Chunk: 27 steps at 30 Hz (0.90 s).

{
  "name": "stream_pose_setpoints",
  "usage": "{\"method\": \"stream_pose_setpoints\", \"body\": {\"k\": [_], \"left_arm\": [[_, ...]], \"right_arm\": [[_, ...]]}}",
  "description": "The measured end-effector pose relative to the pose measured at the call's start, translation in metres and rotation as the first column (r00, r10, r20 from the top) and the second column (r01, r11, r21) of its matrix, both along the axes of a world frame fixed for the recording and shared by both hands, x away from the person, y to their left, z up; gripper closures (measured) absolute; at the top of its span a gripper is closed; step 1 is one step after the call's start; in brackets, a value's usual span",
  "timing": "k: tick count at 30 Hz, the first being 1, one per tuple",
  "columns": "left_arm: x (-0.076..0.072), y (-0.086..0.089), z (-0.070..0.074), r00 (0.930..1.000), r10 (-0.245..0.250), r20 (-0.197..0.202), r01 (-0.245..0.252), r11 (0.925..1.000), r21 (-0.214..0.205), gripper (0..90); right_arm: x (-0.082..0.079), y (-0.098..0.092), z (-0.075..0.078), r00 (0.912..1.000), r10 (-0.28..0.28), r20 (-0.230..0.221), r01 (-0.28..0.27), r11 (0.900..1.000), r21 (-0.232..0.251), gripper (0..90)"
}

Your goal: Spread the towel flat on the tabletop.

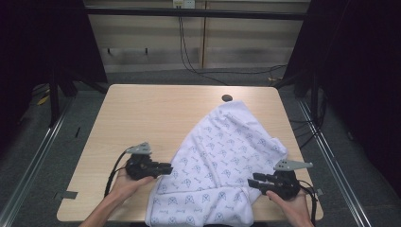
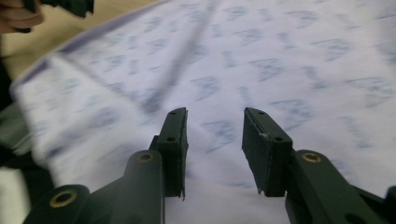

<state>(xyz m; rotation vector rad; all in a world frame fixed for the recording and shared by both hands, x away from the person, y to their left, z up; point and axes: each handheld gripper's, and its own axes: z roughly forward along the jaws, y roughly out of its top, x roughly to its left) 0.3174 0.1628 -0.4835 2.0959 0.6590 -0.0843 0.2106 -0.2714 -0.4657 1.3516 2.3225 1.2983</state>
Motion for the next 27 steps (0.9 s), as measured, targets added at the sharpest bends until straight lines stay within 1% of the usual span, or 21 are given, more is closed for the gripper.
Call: {"method": "stream_pose_setpoints", "body": {"k": [1,2,3,4,5,6,7,8,9,11,13,14,16,18,19,22,23,24,25,26,27], "left_arm": [[0.006,-0.007,-0.004,0.9999,-0.002,0.010,0.002,0.9996,0.027,74.2],[0.011,-0.013,-0.009,0.9999,-0.005,-0.014,0.006,0.9996,0.028,71.4],[0.015,-0.017,-0.013,0.9999,0.008,-0.013,-0.007,0.9986,0.052,68.8],[0.017,-0.019,-0.018,0.9997,0.024,-0.002,-0.024,0.9958,0.089,67.0],[0.017,-0.019,-0.021,0.9998,0.020,0.005,-0.020,0.9966,0.080,67.8],[0.018,-0.017,-0.021,0.9996,0.027,0.012,-0.028,0.9958,0.088,71.5],[0.016,-0.015,-0.020,0.9989,0.039,0.025,-0.042,0.9930,0.111,76.8],[0.014,-0.013,-0.019,0.9984,0.024,0.051,-0.031,0.9895,0.141,83.0],[0.012,-0.010,-0.018,0.9976,0.025,0.064,-0.035,0.9867,0.159,87.3],[0.007,-0.002,-0.018,0.9985,0.034,0.042,-0.040,0.9889,0.143,90.0],[0.001,0.006,-0.019,0.9992,0.036,0.015,-0.038,0.9909,0.129,90.0],[-0.003,0.010,-0.018,0.9994,0.033,0.013,-0.034,0.9908,0.131,90.0],[-0.012,0.019,-0.018,0.9994,0.032,-0.012,-0.030,0.9913,0.128,90.0],[-0.023,0.029,-0.017,0.9991,0.026,-0.035,-0.021,0.9916,0.128,90.0],[-0.029,0.033,-0.016,0.9988,0.019,-0.046,-0.013,0.9918,0.127,90.0],[-0.050,0.047,-0.016,0.9963,-0.005,-0.086,0.015,0.9927,0.120,90.0],[-0.057,0.050,-0.016,0.9953,-0.019,-0.095,0.029,0.9932,0.113,90.0],[-0.063,0.053,-0.016,0.9932,-0.025,-0.113,0.037,0.9935,0.107,90.0],[-0.069,0.057,-0.016,0.9912,-0.038,-0.127,0.051,0.9938,0.099,90.0],[-0.072,0.058,-0.016,0.9918,-0.041,-0.121,0.053,0.9940,0.096,90.0],[-0.073,0.058,-0.016,0.9926,-0.037,-0.116,0.049,0.9936,0.102,90.0]], "right_arm": [[0.004,-0.002,-0.001,0.9999,-0.014,-0.007,0.014,0.9999,0.002,60.2],[0.007,-0.006,-0.002,0.9996,-0.025,-0.013,0.026,0.9997,0.006,59.5],[0.009,-0.009,-0.004,0.9992,-0.038,-0.011,0.038,0.9993,0.001,58.7],[0.008,-0.014,-0.005,0.9985,-0.051,-0.022,0.051,0.9987,0.003,57.5],[0.007,-0.019,-0.007,0.9977,-0.056,-0.037,0.056,0.9984,0.010,57.1],[0.005,-0.023,-0.009,0.9967,-0.065,-0.049,0.065,0.9979,0.003,56.3],[0.003,-0.027,-0.011,0.9953,-0.079,-0.056,0.078,0.9969,-0.010,55.4],[0.001,-0.030,-0.012,0.9939,-0.089,-0.065,0.088,0.9960,-0.014,54.7],[-0.001,-0.033,-0.013,0.9934,-0.091,-0.070,0.089,0.9957,-0.027,54.6],[-0.003,-0.037,-0.016,0.9903,-0.116,-0.078,0.111,0.9922,-0.056,54.5],[-0.003,-0.038,-0.019,0.9889,-0.113,-0.096,0.107,0.9919,-0.069,54.0],[-0.002,-0.036,-0.021,0.9882,-0.111,-0.106,0.103,0.9918,-0.076,53.5],[0.001,-0.030,-0.025,0.9887,-0.089,-0.121,0.077,0.9921,-0.100,52.8],[0.005,-0.021,-0.026,0.9899,-0.082,-0.115,0.066,0.9888,-0.133,52.8],[0.007,-0.018,-0.027,0.9919,-0.074,-0.103,0.059,0.9886,-0.139,53.9],[0.017,-0.007,-0.027,0.9959,-0.067,-0.060,0.054,0.9792,-0.195,61.7],[0.021,-0.003,-0.027,0.9966,-0.067,-0.048,0.055,0.9746,-0.217,62.8],[0.027,0.001,-0.028,0.9972,-0.064,-0.039,0.053,0.9730,-0.225,63.3],[0.035,0.005,-0.028,0.9973,-0.066,-0.034,0.057,0.9724,-0.226,67.8],[0.045,0.010,-0.029,0.9977,-0.063,-0.025,0.055,0.9693,-0.240,76.2],[0.051,0.013,-0.029,0.9982,-0.056,-0.021,0.049,0.9703,-0.237,80.4]]}}
